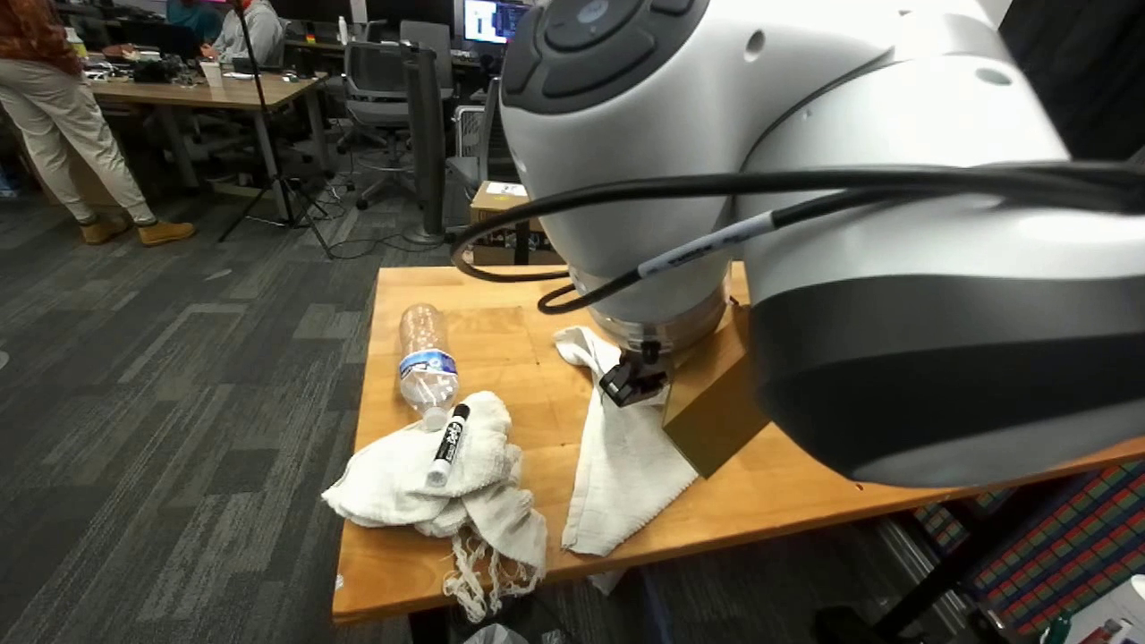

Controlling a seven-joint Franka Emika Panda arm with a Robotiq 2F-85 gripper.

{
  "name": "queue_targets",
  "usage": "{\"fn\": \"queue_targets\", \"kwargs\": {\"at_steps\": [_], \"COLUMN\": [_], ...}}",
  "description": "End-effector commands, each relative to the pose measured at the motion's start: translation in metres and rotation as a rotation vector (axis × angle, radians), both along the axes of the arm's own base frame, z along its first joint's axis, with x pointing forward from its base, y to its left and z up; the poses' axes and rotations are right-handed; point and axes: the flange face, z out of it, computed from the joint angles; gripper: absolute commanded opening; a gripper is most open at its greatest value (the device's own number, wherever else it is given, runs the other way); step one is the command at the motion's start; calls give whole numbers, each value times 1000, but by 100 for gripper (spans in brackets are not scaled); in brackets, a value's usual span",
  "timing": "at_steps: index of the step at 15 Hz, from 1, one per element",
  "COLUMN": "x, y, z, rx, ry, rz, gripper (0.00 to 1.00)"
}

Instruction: Fold the white towel at the center

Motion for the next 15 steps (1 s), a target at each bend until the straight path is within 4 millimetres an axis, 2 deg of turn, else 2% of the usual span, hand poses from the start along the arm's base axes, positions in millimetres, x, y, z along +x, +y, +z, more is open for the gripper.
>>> {"fn": "queue_targets", "kwargs": {"at_steps": [1,5,7,15], "x": [4,7,5,-21], "y": [1,4,9,36], "z": [35,65,67,30], "rx": [-18,-23,-5,14], "ry": [-63,-119,-115,-38], "rz": [17,17,8,6], "gripper": [2,2,2,2]}}
